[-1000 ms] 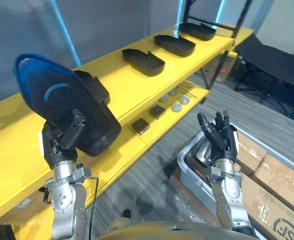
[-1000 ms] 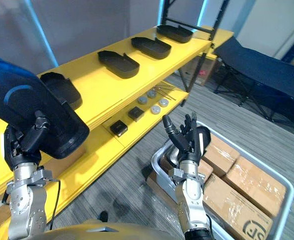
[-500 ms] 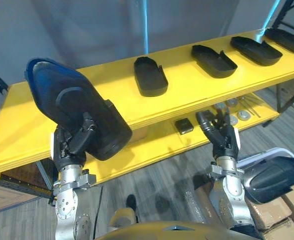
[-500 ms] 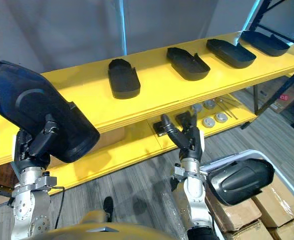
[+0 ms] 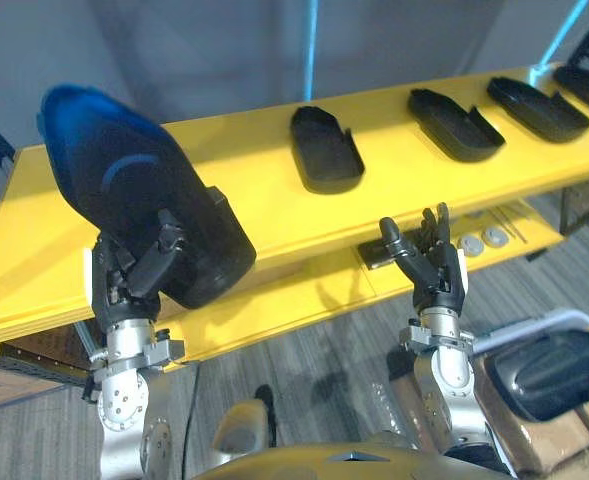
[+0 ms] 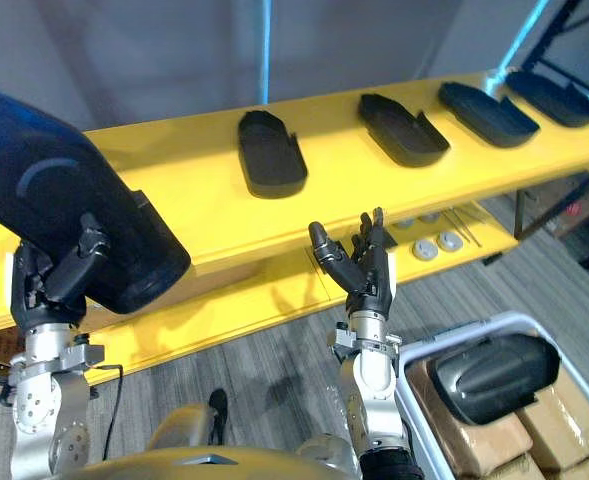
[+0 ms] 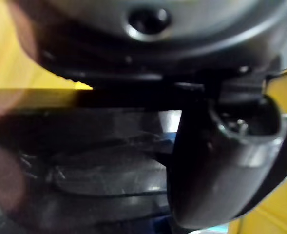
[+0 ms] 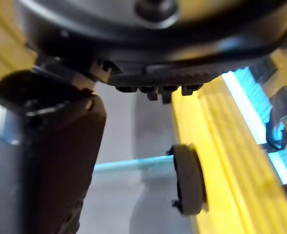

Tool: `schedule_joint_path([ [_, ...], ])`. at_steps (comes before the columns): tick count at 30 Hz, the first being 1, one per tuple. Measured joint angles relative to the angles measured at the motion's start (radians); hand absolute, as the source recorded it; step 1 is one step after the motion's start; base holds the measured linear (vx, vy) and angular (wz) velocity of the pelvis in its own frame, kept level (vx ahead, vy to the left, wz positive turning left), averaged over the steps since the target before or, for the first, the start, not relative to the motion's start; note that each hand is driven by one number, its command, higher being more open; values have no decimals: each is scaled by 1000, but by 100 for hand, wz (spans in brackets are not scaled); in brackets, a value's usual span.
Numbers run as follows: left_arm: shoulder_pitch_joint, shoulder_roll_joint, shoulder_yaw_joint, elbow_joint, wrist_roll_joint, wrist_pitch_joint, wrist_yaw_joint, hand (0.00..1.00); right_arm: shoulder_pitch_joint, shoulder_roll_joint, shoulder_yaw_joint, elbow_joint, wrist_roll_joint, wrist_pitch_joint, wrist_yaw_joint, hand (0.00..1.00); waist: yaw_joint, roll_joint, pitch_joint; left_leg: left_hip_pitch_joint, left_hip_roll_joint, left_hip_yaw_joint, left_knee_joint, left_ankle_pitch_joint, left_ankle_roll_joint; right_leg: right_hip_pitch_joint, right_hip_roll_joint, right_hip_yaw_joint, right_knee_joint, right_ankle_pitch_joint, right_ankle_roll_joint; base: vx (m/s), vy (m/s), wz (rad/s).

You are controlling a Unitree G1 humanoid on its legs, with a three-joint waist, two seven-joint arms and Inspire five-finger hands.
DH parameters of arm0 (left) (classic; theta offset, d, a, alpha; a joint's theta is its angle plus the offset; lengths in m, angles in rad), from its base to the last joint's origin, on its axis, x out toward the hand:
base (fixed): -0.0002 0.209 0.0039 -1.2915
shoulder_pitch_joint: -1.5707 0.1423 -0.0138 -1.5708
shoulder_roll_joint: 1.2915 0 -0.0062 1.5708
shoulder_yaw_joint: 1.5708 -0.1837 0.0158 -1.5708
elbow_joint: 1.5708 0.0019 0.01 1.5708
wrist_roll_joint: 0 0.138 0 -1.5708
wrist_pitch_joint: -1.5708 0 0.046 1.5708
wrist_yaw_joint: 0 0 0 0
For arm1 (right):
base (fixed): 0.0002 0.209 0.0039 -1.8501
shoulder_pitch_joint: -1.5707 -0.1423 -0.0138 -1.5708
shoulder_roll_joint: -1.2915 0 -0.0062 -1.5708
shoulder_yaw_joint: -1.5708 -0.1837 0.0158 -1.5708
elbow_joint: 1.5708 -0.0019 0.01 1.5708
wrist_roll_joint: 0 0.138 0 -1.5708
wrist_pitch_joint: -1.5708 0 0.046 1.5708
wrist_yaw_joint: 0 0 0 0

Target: Walk over and take three plastic housings, then place them on the shelf

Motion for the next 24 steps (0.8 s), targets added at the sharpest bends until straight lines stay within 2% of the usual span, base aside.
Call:
schedule_joint_path([
  [1, -39, -6, 0, 11, -1, -2, 7, 0, -7, -8, -10, -44, -5, -30, 1, 100, 0, -7, -1, 26, -17, -17, -38, 24, -14, -29, 38, 25, -70, -5, -9, 182, -9, 91],
  [4, -49, -10, -7, 20, 0, -3, 17, 0, -29, -16, -26, -110, -38, -81, -11, 100, -15, -7, -6, 52, -52, -62, -44, 23, -17, -57, 66, 64, -166, 24, -7, 185, -21, 70],
  [5, -50, -1, -22, 19, 0, -7, 15, 0, -35, -23, -34, -148, -40, -98, -25, 100, -16, -16, -8, 51, -78, -82, -45, 17, -23, -59, 65, 78, -216, 144, 1, 165, -83, 75],
  [6, -40, -10, -34, 21, -1, -9, 13, 0, -58, -52, -41, -153, -48, -113, -44, 100, -10, 0, -12, 49, -74, -101, -46, 9, -32, -36, 68, 64, -250, 149, 17, 155, -80, 55],
  [8, -28, -11, -32, 20, -4, -13, 11, 0, -102, -90, -45, -153, -92, -113, -83, 100, 14, 14, -18, 48, -53, -103, -49, 1, -40, 9, 96, 48, -346, 191, 13, 154, -82, 10],
  [10, -23, -13, -21, 9, -7, -15, 12, 0, -151, -109, -54, -159, -119, -113, -95, 100, 24, 14, -19, 49, -40, -104, -51, -5, -49, 41, 117, 46, -415, 222, 7, 90, -64, -1],
  [15, 0, -25, -23, -39, -48, -19, -7, 0, -174, -129, -100, -277, -97, -112, -42, 100, 18, 16, -23, 59, -36, -101, -77, -11, -62, 70, 120, 31, -444, 225, 4, 43, -26, 6],
  [17, -7, -24, -25, -48, -48, -19, -26, 0, -140, -126, -121, -320, -96, -111, -33, 100, -4, 17, -26, 56, 6, 36, -80, -56, -58, 86, 110, -12, -446, 223, 3, 1, 4, 66],
  [18, -13, -25, -40, -49, -50, -24, -51, 0, -94, -130, -152, -368, -97, -111, -30, 100, -31, 30, -32, 45, 50, 180, -71, -58, -55, 101, 100, -69, -445, 223, 3, 8, 21, 104],
  [19, -13, -26, -48, -49, -51, -30, -65, 0, -77, -129, -168, -379, -97, -110, -29, 100, -39, 40, -38, 40, 72, 247, -60, -53, -48, 105, 95, -91, -443, 220, 4, 14, 40, 94],
  [20, -13, -25, -53, -49, -52, -34, -72, 0, -69, -130, -176, -380, -97, -108, -27, 100, -39, 45, -41, 41, 80, 281, -59, -44, -40, 107, 91, -96, -440, 215, 7, 36, 84, 51],
  [21, -15, -25, -64, -50, -51, -39, -75, 0, -55, -129, -190, -378, -96, -99, -20, 100, -39, 53, -46, 42, 82, 300, -56, -6, -42, 109, 85, -99, -428, 193, 19, 48, 72, 33],
  [24, -13, -24, -65, -50, -42, -37, -60, 0, -38, -128, -184, -344, -68, -74, 22, 100, -35, 57, -48, 45, 63, 289, -33, 0, -46, 90, 54, -84, -365, 157, 28, 15, 82, 11],
])
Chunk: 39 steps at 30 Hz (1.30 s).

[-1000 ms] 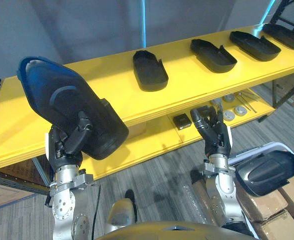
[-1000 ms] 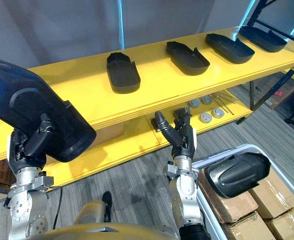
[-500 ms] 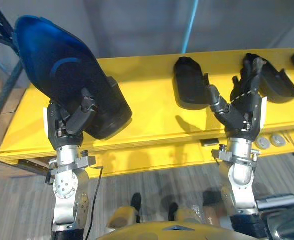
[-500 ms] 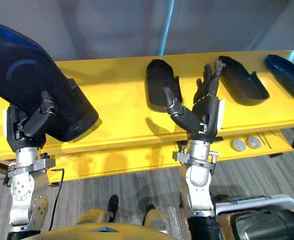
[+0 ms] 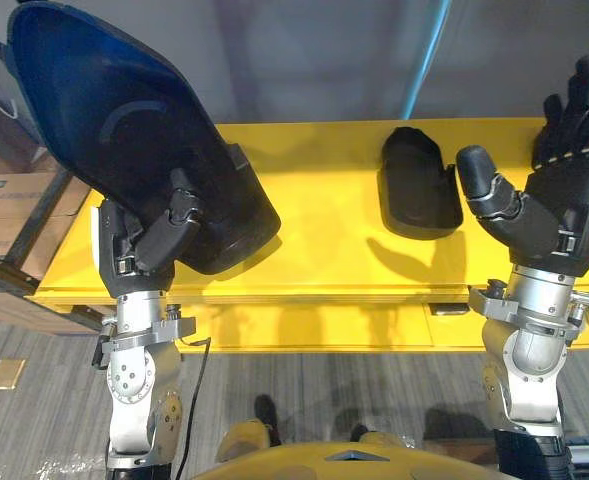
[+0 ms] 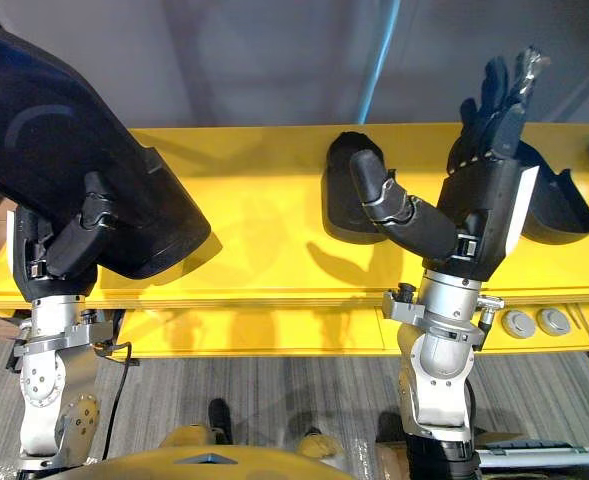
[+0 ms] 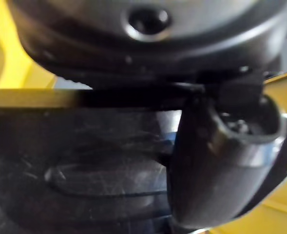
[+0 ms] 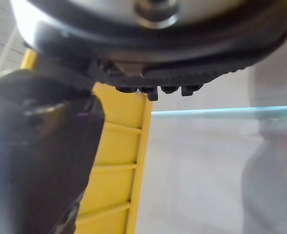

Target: Walk over and take three plastic housings, then place them on the shelf

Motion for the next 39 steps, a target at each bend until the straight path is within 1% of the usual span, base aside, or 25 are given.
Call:
schedule_joint_path([
  [2, 3, 2, 14, 0, 5, 5, 7, 0, 1, 0, 13, 23, 16, 11, 23, 100, 0, 0, -1, 1, -3, 3, 0, 0, -1, -19, -4, 17, 18, -9, 2, -57, 60, -14],
  [4, 9, 4, 29, 2, 7, 29, 8, 0, 3, 0, 17, 39, 40, 13, 39, 100, -1, 5, -4, 16, -5, 19, -29, 11, -2, -29, -5, 35, 22, -11, 2, -43, 10, -23],
  [6, 14, 12, 37, 14, 5, 75, -16, 0, 15, 1, 15, 42, 72, 14, 43, 100, -7, 19, -13, 62, -16, 39, -118, 54, -4, -30, -5, 52, 13, -7, 7, -14, 13, -22],
  [7, 14, 16, 37, 20, 4, 85, -26, 0, 17, 3, 15, 43, 79, 15, 43, 100, -11, 23, -16, 70, -19, 41, -138, 64, -4, -31, -4, 53, 9, -3, 14, 5, 22, -9],
  [9, 8, 43, 36, 58, 5, 134, -79, 0, 27, 20, 16, 43, 78, 20, 37, 100, -36, 41, -29, 86, -29, 44, -180, 88, -1, -29, -5, 57, -6, 7, 27, 20, 37, -5],
  [10, 3, 53, 36, 71, 5, 153, -93, 0, 33, 26, 17, 43, 78, 23, 37, 100, -36, 43, -32, 87, -29, 49, -180, 88, -1, -29, -5, 61, -10, 11, 31, 32, 44, -16],
  [12, -20, 97, 33, 126, 6, 222, -137, 0, 58, 41, 42, 46, 76, 47, 29, 100, -41, 45, -35, 92, -30, 63, -180, 87, -2, -28, 0, 77, -24, 25, 32, 35, 32, -21],
  [13, -32, 108, 33, 144, 7, 243, -145, 0, 63, 40, 50, 46, 75, 54, 27, 100, -43, 45, -35, 93, -30, 64, -180, 87, -2, -26, 1, 80, -28, 31, 33, 30, 23, -15],
  [15, -93, 144, 31, 236, -12, 307, -161, 0, 74, 40, 76, 56, 68, 82, 29, 100, -59, 45, -35, 94, -30, 71, -180, 87, -2, -20, 4, 85, -47, 46, 34, 10, 32, -10],
  [17, -145, 154, 36, 289, -17, 318, -158, 0, 94, 40, 79, 61, 68, 89, 39, 100, -58, 42, -37, 100, -31, 79, -181, 86, -2, -19, 4, 95, -54, 49, 34, -19, 49, -19],
  [18, -186, 191, 42, 346, -43, 334, -157, 0, 106, 39, 79, 71, 69, 105, 65, 100, -61, 40, -41, 106, -29, 96, -182, 83, -4, -19, 5, 110, -61, 54, 35, -21, 45, -27],
  [20, -239, 226, 47, 422, -57, 333, -152, 0, 127, 35, 79, 75, 70, 122, 80, 100, -69, 40, -43, 109, -27, 105, -185, 78, -10, -21, 7, 121, -65, 58, 34, -22, 35, -24],
  [22, -324, 269, 71, 548, -88, 327, -108, 0, 149, 35, 79, 111, 78, 172, 73, 100, -91, 39, -46, 108, -23, 129, -185, 76, -11, -29, 12, 147, -78, 69, 28, -29, 42, -31],
  [24, -366, 294, 86, 600, -92, 327, -72, 0, 177, 35, 73, 168, 74, 204, 49, 100, -100, 38, -48, 104, -19, 151, -185, 70, -11, -44, 15, 167, -81, 75, 29, -24, 43, -31],
  [25, -381, 310, 96, 616, -92, 327, -51, 0, 211, 39, 68, 225, 69, 221, 22, 100, -115, 38, -48, 99, -19, 159, -185, 70, -10, -53, 15, 177, -81, 80, 29, -7, 43, -26],
  [27, -384, 331, 96, 631, -120, 328, -29, 0, 268, 51, 47, 315, 68, 248, -4, 100, -124, 38, -49, 100, -19, 176, -185, 64, -15, -62, 15, 196, -81, 81, 29, 24, 32, -23],
  [30, -387, 359, 100, 654, -162, 340, -18, 0, 343, 61, -8, 460, 66, 269, -9, 100, -144, 42, -49, 103, -18, 188, -185, 60, -17, -66, 16, 210, -80, 84, 31, 53, 21, -16],
  [32, -397, 384, 101, 675, -184, 358, -25, 0, 390, 69, -34, 503, 64, 269, -1, 100, -153, 46, -51, 106, -16, 199, -185, 64, -12, -64, 18, 219, -79, 86, 34, 65, 9, -13],
  [33, -404, 405, 100, 687, -202, 375, -33, 0, 411, 69, -39, 531, 51, 269, 15, 100, -169, 46, -52, 105, -15, 200, -185, 64, -11, -63, 18, 219, -77, 87, 33, 62, 6, -7],
  [34, -412, 415, 100, 699, -204, 381, -40, 0, 418, 69, -40, 547, 34, 268, 22, 100, -173, 46, -52, 106, -13, 201, -185, 64, -11, -63, 19, 220, -77, 87, 31, 45, 18, -5],
  [36, -461, 443, 92, 756, -238, 427, -85, 0, 431, 69, -32, 628, -4, 267, 49, 100, -174, 45, -51, 111, -11, 206, -185, 64, -11, -62, 25, 225, -76, 88, 30, 13, 14, -8],
  [39, -503, 464, 75, 811, -258, 478, -130, 0, 425, 70, -8, 747, -13, 267, 72, 100, -174, 46, -50, 121, -11, 205, -185, 64, -12, -55, 25, 223, -76, 87, 28, -2, 1, -1],
])
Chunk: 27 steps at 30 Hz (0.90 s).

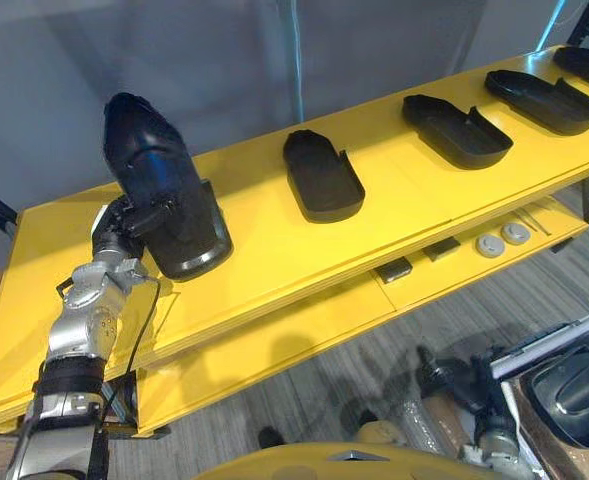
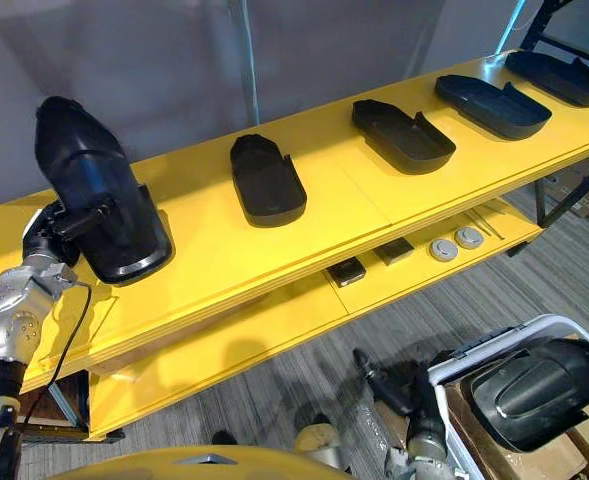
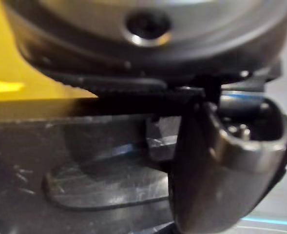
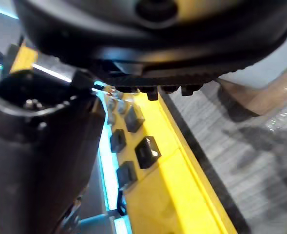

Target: Walk over and take three plastic housings, then place them on the shelf

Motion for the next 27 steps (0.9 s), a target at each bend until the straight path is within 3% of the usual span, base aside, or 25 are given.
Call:
schedule_joint_path([
  [7, -63, 68, -73, 86, -35, 54, -65, 0, -43, 9, 25, 153, -38, 4, 37, 100, -1, 3, 18, -1, -6, -22, 0, -5, -6, 8, -7, -21, -1, -10, -4, -18, 30, 9],
  [15, -215, 110, -140, 118, -58, 65, -75, 0, -145, -8, 79, 292, -36, 53, 111, 100, 5, 1, 118, -59, -24, -97, 2, 12, 5, -12, -21, -86, 0, -10, -4, 8, 36, 24],
  [24, -359, 145, -203, 121, -69, 72, -75, 0, -274, -32, 102, 323, 50, 73, 101, 100, 26, -1, 211, -98, -34, -135, 6, 26, 21, -41, -25, -116, 39, -24, -9, 59, 10, 15],
  [27, -392, 146, -207, 121, -95, 72, -77, 0, -287, -33, 102, 326, 49, 80, 100, 100, 28, -13, 231, -98, -32, -134, 6, 26, 21, -52, -24, -114, 60, -34, -18, 37, 0, -2],
])
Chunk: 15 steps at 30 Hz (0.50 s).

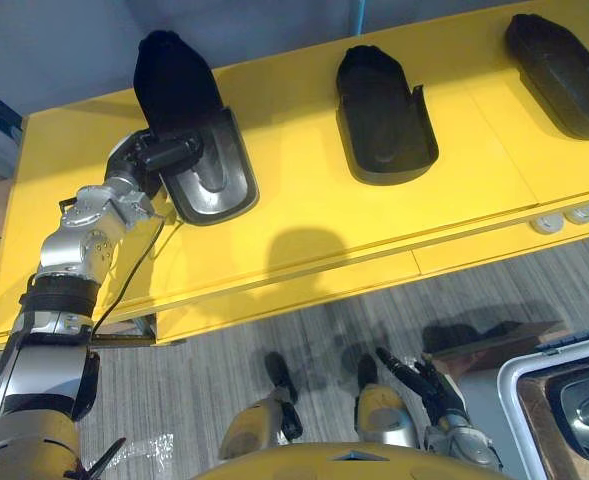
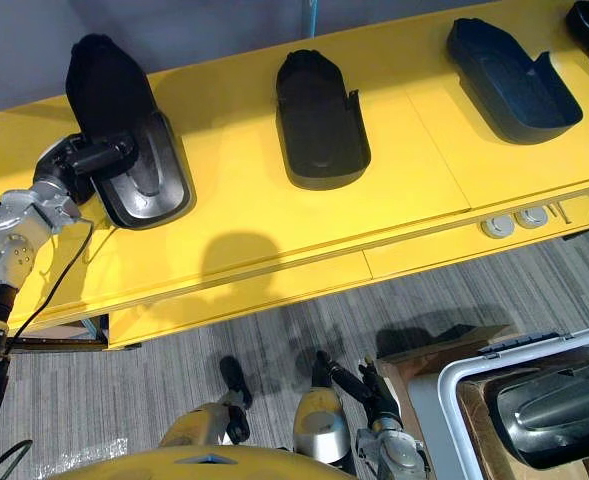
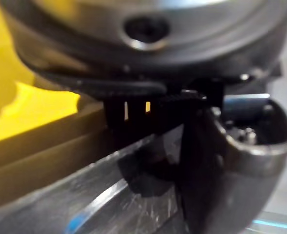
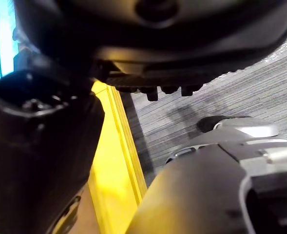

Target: Walk over and take three plastic housings, then place them on the shelf

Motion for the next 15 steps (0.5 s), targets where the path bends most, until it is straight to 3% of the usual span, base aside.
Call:
schedule_joint_path([
  [2, -9, 1, 0, 1, 0, 0, 0, 0, -3, 0, -1, 1, 0, 2, -1, 100, 0, -6, 5, 0, 1, 3, 0, 0, 0, -8, 0, 6, 12, -6, -2, 12, 0, -5],
  [3, -15, 1, 0, 2, 0, 0, -1, 100, -3, 0, -2, 1, 0, 2, -1, 100, -1, -9, 10, 0, 1, 5, 0, 0, 0, -8, 0, 9, 13, -7, -2, 9, 4, -5],
  [15, -50, 34, 3, 33, 37, 35, -41, 100, -12, 0, -13, 40, -1, 5, -6, 100, -6, -14, 44, 9, 11, 16, 0, 1, -1, -20, -1, 22, 46, -26, -4, -5, 7, -3],
])
